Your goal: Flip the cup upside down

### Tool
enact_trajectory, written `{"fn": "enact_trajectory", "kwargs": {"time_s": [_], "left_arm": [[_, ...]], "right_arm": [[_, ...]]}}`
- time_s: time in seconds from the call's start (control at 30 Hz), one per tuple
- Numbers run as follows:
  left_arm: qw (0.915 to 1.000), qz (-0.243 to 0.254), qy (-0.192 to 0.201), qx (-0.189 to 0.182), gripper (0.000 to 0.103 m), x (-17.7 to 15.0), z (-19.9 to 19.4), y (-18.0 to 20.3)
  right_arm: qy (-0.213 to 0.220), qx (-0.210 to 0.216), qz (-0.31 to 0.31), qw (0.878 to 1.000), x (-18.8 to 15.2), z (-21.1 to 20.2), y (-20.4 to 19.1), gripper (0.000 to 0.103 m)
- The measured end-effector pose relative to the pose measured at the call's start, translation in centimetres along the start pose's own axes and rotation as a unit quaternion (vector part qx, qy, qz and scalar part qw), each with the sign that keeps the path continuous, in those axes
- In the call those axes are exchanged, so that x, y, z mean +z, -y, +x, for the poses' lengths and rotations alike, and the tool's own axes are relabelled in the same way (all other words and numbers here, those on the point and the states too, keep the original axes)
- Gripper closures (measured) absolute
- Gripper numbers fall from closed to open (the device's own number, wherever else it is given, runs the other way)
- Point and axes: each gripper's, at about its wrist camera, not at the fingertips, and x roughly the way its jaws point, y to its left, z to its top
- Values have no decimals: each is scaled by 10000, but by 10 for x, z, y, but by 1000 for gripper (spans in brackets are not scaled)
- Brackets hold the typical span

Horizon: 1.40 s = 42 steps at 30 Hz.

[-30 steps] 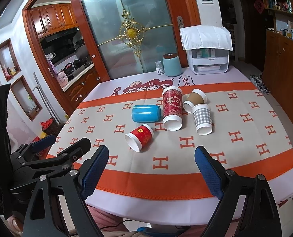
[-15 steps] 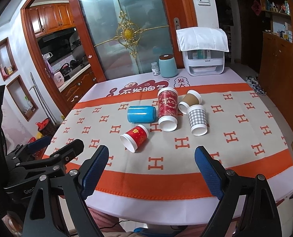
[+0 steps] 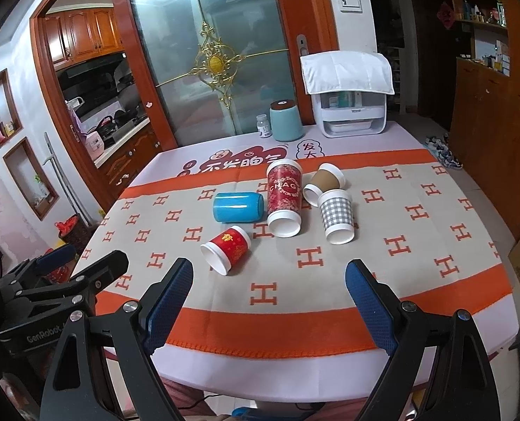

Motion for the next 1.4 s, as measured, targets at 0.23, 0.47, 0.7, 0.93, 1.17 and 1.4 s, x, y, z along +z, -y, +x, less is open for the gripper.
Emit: {"fn": "enact_trajectory", "kwargs": {"time_s": [0.23, 0.47, 0.7, 0.93, 1.17, 1.4], "left_arm": [[10000, -3, 6, -26, 1, 1, -1, 0], [9999, 11, -33, -118, 1, 3, 2, -1], [9999, 77, 45, -144, 1, 7, 3, -4], [9989, 182, 11, -435, 1, 14, 5, -6], [9974, 168, -319, -623, 1, 25, 30, -11], [9963, 326, -551, -581, 1, 42, 72, -18]], "right_arm": [[30, -64, -36, 10000, 3, -1, 0, 13], [50, -103, -43, 9999, 5, 0, 0, 13], [112, -152, -113, 9998, 11, -2, 2, 12], [153, -164, -172, 9996, 17, -2, -1, 12], [110, -180, -199, 9996, 25, 10, -1, 12], [-205, -163, -48, 9996, 38, 48, 13, 12]]}}
